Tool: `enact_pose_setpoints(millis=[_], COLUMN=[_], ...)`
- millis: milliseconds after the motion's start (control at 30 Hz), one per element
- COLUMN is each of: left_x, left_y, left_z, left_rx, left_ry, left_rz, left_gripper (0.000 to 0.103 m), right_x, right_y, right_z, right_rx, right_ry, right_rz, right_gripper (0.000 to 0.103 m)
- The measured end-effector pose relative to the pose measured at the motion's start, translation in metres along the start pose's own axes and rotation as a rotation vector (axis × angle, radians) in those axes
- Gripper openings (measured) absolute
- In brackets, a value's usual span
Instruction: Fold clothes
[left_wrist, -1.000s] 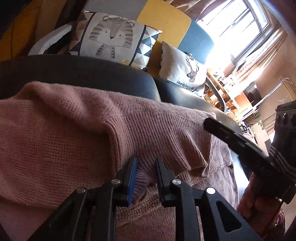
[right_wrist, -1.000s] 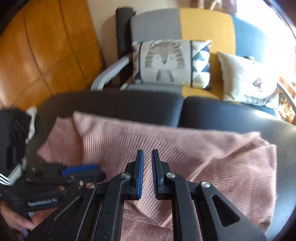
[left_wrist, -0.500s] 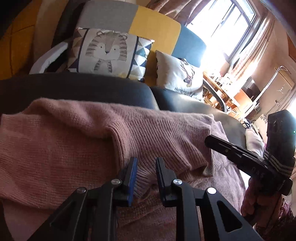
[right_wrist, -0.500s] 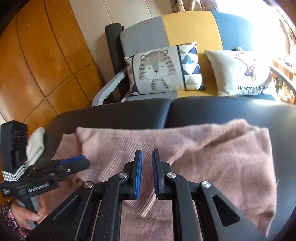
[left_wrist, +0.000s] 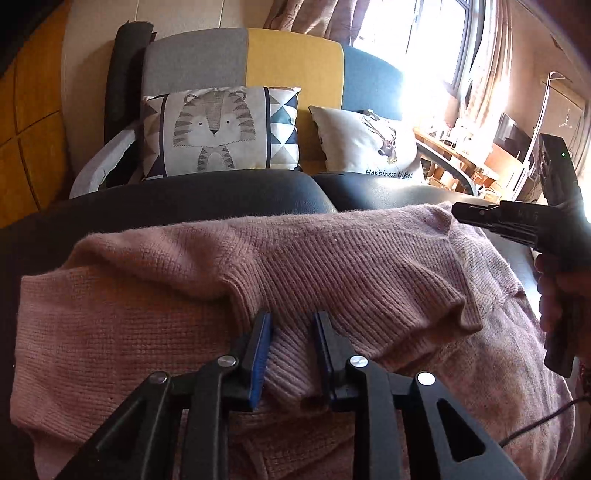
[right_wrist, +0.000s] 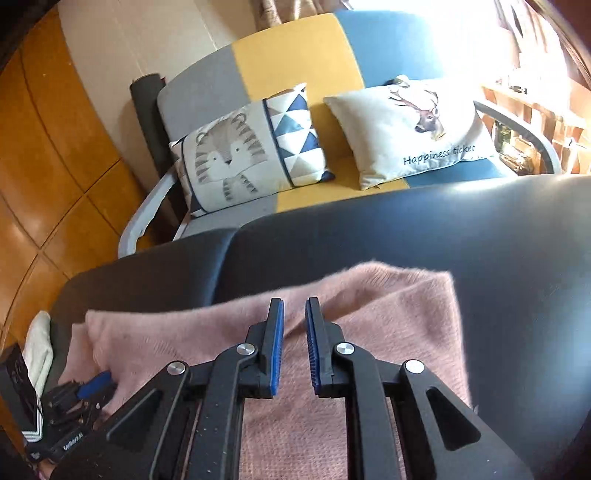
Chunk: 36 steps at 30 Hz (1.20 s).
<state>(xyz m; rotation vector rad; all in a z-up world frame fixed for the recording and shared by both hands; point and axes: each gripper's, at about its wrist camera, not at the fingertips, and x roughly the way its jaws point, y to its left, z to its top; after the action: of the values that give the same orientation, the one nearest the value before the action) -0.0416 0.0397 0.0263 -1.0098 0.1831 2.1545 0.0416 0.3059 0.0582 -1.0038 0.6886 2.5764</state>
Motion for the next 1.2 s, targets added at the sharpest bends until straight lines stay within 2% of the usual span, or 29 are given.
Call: enact_pose_setpoints(millis=[133,200,233,267,400,433,500,567,633,733,867,967,1067,1133,1200], left_x=[0.001,0.001,0.001,0.001,0.001,0.001,0.0,0.0,0.0,0.0,-0.001,-0.001,-0.002,-0.01,-0.019], left_y=[0.005,0.0,0.0,0.0,-0.003,-0.003,-0.002,0.001,0.002,0.002,0.003,0.005,0.011,0.012,0.011], left_z=[-0.003,-0.005,-0.005,-0.005,-0.005,-0.005,-0.005,-0.005,-0.005,-0.005,-0.005,-0.006,-0.004,-0.006,-0.01], left_rx=[-0.021,-0.017,-0.016,-0.016,-0.01,-0.007,-0.016,-0.028,-0.034,-0.037,-0.041,-0.047,-0.075,-0.085,-0.096], left_ry=[-0.014,-0.021,-0.024,-0.026,-0.035,-0.036,-0.039,-0.041,-0.043,-0.044,-0.047,-0.049,-0.042,-0.038,-0.035], left_rz=[-0.027,-0.024,-0.023,-0.024,-0.012,-0.01,-0.019,-0.033,-0.04,-0.045,-0.05,-0.058,-0.092,-0.087,-0.077], left_gripper=[0.025,0.025,0.025,0.025,0.025,0.025,0.025,0.025,0.025,0.025,0.025,0.025,0.025,0.025,0.025], right_x=[0.024,0.045,0.051,0.05,0.038,0.03,0.016,-0.001,-0.01,0.001,0.021,0.019,-0.007,-0.024,-0.035], right_y=[-0.001,-0.011,-0.018,-0.024,-0.018,-0.011,0.007,0.039,0.071,0.095,0.115,0.116,0.103,0.096,0.103], right_z=[0.012,0.013,0.012,0.012,0.015,0.015,0.007,-0.007,-0.025,-0.051,-0.08,-0.079,-0.078,-0.078,-0.086], right_rx=[-0.035,-0.008,0.01,0.033,0.053,0.053,0.029,-0.049,-0.159,-0.275,-0.388,-0.376,-0.267,-0.205,-0.241], right_ry=[0.063,0.128,0.143,0.104,0.078,0.066,0.017,0.011,0.023,0.034,0.051,0.054,0.026,0.008,-0.004], right_rz=[-0.021,-0.063,-0.081,-0.066,-0.126,-0.132,-0.034,0.064,0.102,0.04,-0.055,-0.041,0.023,0.062,0.068], right_gripper=[0.013,0.013,0.01,0.009,0.01,0.015,0.015,0.017,0.019,0.027,0.028,0.029,0.029,0.029,0.029])
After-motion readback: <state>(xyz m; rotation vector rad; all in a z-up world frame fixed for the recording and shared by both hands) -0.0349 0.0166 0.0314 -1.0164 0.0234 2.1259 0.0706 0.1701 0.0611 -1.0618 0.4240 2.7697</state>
